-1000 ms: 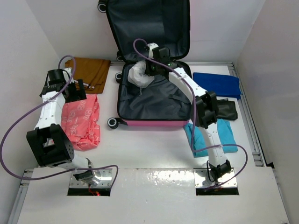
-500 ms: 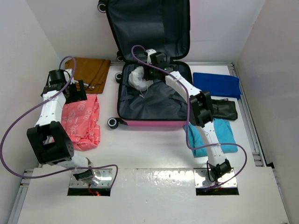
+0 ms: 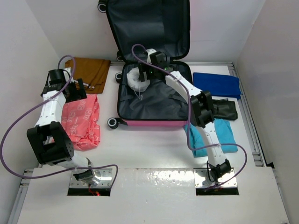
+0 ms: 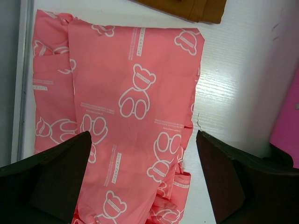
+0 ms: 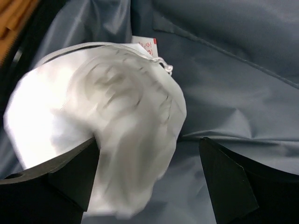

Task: Pack the luggage

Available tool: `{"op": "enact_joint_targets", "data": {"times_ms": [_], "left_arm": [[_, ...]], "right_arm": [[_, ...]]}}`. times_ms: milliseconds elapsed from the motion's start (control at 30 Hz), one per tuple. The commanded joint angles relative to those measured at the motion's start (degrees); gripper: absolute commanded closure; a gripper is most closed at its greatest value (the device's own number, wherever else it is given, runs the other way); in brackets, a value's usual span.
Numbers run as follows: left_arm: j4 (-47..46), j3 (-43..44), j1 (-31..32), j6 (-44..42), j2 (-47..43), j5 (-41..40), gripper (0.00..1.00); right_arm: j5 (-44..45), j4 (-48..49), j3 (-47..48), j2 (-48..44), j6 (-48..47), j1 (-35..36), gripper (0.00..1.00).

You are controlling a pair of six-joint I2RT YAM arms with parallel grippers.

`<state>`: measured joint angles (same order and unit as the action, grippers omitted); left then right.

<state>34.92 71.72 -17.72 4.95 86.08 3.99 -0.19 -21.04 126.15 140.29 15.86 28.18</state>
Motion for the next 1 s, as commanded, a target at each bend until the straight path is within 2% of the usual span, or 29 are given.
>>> {"op": "enact_joint_targets", "data": {"times_ms": [0, 200, 267, 433, 567, 633, 667, 733, 833, 967], "left_arm": [[-4.41, -0.79, -0.74, 2.25, -3.2, -0.47, 0.0], [-6.61, -1.93, -0.74, 2.78, -4.25, -1.88, 0.0], [-7.14, -2.46, -0.74, 1.83, -4.95, -2.49, 0.0], [-3.91, -4.57, 1.45, -1.08, -5.49, -5.03, 0.06], [-0.47, -9.66, 5.67, -3.1, -7.06, -10.75, 0.06], [0.67, -12.83, 8.48, -3.72, -7.68, -11.28, 0.0], [0.68, -13.62, 9.44, -3.72, -7.69, -11.81, 0.0], [1.21, -15.2, 12.17, -2.41, -7.69, -12.59, 0.0], [1.21, -15.21, 15.5, 3.38, -2.43, -20.82, 0.0], [1.91, -13.46, 17.45, 8.58, 4.7, -26.92, 0.0]], "right_arm": [[-1.31, 3.54, 0.07, -9.24, 3.21, -1.9, 0.14], [-2.53, 7.5, -2.04, -14.42, 6.38, -5.06, 0.14], [-3.24, 7.33, -1.87, -14.69, 6.55, -5.86, 0.17], [-6.66, 5.04, -5.64, -19.25, 5.94, -7.88, 0.17], [-6.93, 2.5, -16.42, -25.66, 3.48, -9.64, 0.17], [-7.2, 1.09, -21.96, -29.08, 3.39, -11.21, 0.17], [-7.37, 0.74, -23.3, -29.8, 3.3, -12.09, 0.17], [-7.9, -0.67, -25.33, -31.56, 3.13, -12.98, 0.17], [-8.52, -3.57, -28.14, -33.41, 2.86, -14.91, 0.17], [-9.74, -3.92, -32.36, -35.78, 3.13, -16.76, 0.17]]}}
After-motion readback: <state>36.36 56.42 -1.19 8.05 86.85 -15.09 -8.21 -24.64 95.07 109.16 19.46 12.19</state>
